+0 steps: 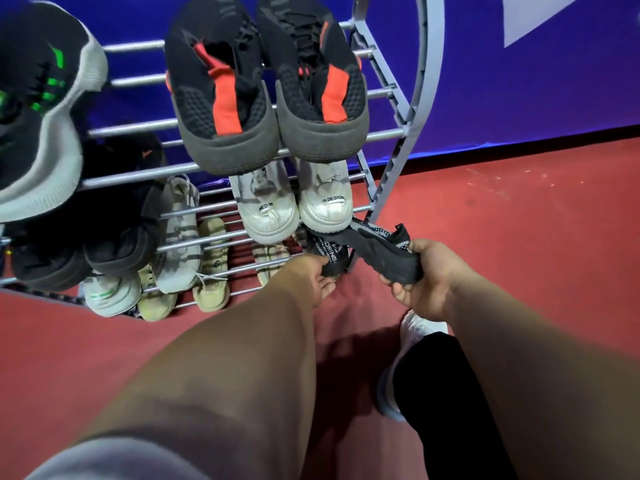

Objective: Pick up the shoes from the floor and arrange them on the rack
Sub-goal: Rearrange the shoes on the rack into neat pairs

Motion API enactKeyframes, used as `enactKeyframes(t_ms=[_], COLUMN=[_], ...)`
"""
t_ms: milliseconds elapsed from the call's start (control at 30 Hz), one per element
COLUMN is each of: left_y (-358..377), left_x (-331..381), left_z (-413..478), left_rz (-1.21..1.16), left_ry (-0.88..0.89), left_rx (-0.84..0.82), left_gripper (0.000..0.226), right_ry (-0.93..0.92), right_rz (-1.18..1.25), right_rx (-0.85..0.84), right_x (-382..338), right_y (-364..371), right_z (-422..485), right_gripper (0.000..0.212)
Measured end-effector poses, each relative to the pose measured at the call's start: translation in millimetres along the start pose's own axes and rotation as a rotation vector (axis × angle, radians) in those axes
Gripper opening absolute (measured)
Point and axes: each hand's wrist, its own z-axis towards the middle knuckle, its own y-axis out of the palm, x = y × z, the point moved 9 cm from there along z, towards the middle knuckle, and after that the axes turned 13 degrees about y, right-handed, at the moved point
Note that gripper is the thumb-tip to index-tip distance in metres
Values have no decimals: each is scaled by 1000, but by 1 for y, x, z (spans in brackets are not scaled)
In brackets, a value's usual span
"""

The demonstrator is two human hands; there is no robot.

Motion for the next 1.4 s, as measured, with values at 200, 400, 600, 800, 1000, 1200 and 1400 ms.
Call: enactKeyframes(t_ms=[200,400,600,800,1000,1200,1400], left_y=[-2,-34,-69,-77,-83,-87,-94], left_x=[10,28,44,49,53,50,48], left_z=[-9,-24,-27,-23,-12,0,12], left_rz=[-15,-12,-14,-25,-74,-39,10], left_ry=[8,12,20,38,70,69,75], left_rx=[-40,-15,61,69,53,27,56], left_gripper=[29,24,23,22,17,13,22], right_ry=[-3,-8,-15,-11,-22,75,54], right_rz=[27,127,219,253,271,131,45], right_rx=[1,-11,-7,-5,-52,78,57], right_x=[-1,2,5,4,-1,12,13], right_y=[5,26,54,76,103,101,108], right_z=[1,-1,6,21,26,33,58], right_gripper=[22,26,28,28,20,22,24])
